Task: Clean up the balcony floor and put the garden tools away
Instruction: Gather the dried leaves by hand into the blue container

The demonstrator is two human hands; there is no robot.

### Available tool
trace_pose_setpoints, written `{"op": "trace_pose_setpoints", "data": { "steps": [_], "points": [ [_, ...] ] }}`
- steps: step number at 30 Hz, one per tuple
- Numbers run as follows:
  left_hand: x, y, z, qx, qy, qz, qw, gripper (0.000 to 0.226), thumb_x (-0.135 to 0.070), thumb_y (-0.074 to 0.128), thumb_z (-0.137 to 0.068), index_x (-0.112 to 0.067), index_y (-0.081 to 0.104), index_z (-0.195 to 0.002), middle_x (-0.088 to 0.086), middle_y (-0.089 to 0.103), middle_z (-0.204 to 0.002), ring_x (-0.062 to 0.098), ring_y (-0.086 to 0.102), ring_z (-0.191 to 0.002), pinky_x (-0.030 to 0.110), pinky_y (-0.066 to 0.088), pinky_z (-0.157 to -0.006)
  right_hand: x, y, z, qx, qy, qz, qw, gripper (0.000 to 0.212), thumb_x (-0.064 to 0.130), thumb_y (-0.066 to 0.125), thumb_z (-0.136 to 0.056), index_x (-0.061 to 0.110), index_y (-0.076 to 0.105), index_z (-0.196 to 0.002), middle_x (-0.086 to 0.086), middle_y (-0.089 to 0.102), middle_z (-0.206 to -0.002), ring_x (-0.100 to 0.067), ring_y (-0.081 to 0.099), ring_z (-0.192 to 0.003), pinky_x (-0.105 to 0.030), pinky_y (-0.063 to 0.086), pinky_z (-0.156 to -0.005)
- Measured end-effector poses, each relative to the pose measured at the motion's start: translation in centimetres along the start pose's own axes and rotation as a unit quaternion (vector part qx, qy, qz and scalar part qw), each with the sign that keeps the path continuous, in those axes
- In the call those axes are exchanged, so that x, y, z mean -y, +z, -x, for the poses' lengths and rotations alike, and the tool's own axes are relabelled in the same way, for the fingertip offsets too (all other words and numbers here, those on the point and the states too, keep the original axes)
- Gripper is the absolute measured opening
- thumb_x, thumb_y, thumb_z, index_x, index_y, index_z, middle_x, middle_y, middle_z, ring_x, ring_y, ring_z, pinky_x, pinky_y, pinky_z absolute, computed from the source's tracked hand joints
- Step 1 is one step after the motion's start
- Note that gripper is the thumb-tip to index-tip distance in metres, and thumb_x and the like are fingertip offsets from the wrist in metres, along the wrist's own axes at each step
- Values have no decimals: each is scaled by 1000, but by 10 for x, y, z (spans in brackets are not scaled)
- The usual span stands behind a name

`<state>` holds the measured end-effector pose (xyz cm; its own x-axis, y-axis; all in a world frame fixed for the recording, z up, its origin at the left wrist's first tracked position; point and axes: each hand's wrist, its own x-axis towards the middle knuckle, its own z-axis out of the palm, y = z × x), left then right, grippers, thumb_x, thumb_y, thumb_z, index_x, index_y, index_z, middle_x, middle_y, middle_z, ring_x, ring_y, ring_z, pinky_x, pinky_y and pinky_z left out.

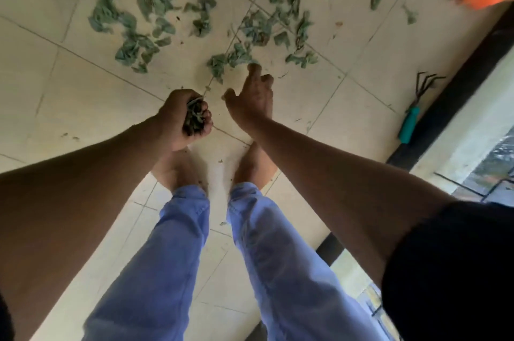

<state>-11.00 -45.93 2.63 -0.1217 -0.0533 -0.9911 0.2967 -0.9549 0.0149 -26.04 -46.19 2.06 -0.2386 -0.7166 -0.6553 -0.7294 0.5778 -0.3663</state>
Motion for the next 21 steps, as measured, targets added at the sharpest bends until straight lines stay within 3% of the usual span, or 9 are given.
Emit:
{"op": "trace_pose_setpoints", "data": {
  "steps": [3,6,8,12,17,21],
  "points": [
    [-2,-12,-21,5,-3,0,1000,36,-22,42,-96,-15,49,-62,3,46,-60,18,46,-57,18,43,-49,4,25,-26,-32,11,54,998,79,44,72,-86,21,31,-148,-15,36,-137,-33,44,-115,-35,42,-73],
    [-5,-25,-38,-3,-5,3,1000,34,-22,43,-95,-15,51,-62,3,48,-62,19,47,-58,20,44,-49,3,43,-49,-64,7,142,988,95,63,71,-78,25,27,-152,-15,29,-148,-35,40,-124,-41,47,-83],
    [-8,-30,-43,-2,-6,-1,1000,35,-22,43,-96,-15,51,-63,3,48,-62,18,47,-57,20,44,-49,1,49,-60,-77,-7,170,982,93,66,68,-77,27,28,-152,-13,28,-151,-34,38,-125,-41,46,-85],
    [-15,-37,-50,7,-4,18,1000,36,-23,44,-97,-15,51,-62,3,47,-61,18,46,-57,23,42,-49,3,50,-71,-89,-47,196,975,73,52,68,-82,33,34,-144,-12,30,-150,-33,37,-126,-40,47,-86],
    [-21,-39,-52,16,-3,20,1000,35,-22,42,-96,-15,51,-63,3,47,-61,18,47,-57,23,42,-50,5,53,-77,-98,-118,224,962,56,16,70,-87,31,46,-135,-8,40,-139,-26,42,-112,-32,54,-69],
    [-24,-39,-54,19,-4,42,999,36,-22,41,-97,-15,52,-63,3,48,-61,18,48,-57,23,42,-50,7,52,-77,-97,-171,212,957,42,-4,61,-90,22,58,-123,-8,48,-126,-23,46,-103,-24,41,-56]
  ]
}}
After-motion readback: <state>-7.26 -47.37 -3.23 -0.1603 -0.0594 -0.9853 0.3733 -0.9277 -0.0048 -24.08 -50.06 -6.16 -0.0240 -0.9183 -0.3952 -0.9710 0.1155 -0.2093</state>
